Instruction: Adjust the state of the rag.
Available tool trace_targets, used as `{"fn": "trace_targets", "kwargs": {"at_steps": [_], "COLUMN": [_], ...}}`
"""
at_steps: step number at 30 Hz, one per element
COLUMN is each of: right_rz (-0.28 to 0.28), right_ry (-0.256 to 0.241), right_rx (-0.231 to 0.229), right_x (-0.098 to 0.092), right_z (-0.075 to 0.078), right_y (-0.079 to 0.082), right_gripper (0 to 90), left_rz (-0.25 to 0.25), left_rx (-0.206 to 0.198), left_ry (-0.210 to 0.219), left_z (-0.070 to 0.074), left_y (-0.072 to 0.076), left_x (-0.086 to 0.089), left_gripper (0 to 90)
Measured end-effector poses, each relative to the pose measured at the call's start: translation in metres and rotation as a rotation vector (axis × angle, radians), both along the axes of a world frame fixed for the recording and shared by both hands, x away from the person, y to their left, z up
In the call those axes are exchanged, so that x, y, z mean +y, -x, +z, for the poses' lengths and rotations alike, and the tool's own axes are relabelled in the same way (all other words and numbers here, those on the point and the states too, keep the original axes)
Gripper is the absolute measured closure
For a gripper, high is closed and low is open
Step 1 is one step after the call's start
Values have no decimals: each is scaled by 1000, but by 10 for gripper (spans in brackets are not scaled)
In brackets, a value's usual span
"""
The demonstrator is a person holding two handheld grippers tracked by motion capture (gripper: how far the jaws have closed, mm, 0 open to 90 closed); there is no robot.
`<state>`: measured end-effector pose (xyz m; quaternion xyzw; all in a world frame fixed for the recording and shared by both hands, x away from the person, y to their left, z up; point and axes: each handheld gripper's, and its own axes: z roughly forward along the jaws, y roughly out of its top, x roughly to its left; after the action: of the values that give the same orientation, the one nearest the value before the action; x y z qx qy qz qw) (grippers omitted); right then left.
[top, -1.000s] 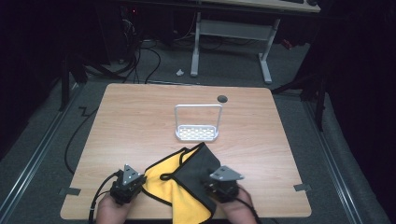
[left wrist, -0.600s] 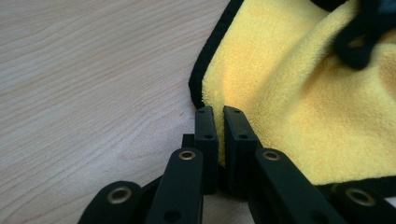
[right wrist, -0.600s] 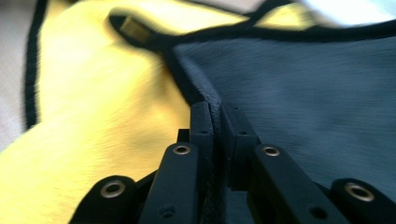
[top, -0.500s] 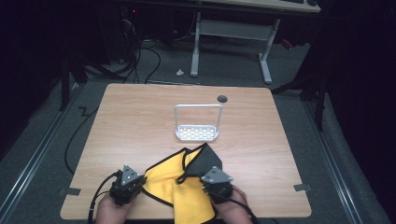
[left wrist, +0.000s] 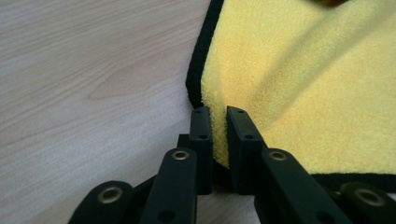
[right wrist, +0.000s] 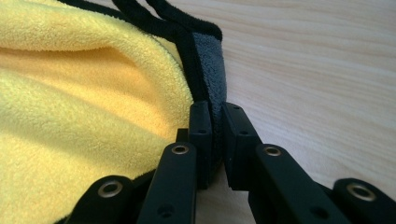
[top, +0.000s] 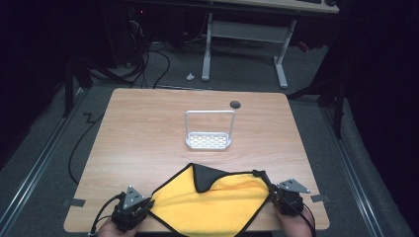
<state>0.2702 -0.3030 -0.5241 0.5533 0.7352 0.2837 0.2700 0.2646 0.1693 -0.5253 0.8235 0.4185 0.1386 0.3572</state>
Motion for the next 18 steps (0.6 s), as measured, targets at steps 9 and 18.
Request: {"fn": "trace_targets", "kwargs": {"at_steps": [9,18], "right_rz": [20,115], "right_ry": [16,61], "right_rx": [-102,13], "right_x": [19,39], "right_z": [21,1], "right_y": [-2,4], "right_gripper": [591,791], "left_rz": [12,54], "left_rx": [-34,-23], "left_ry": [-88,-91], "left_z": [3,3], "left_y": [-48,-156], "left_x": [-5,-16], "left_gripper": [816,799]}}
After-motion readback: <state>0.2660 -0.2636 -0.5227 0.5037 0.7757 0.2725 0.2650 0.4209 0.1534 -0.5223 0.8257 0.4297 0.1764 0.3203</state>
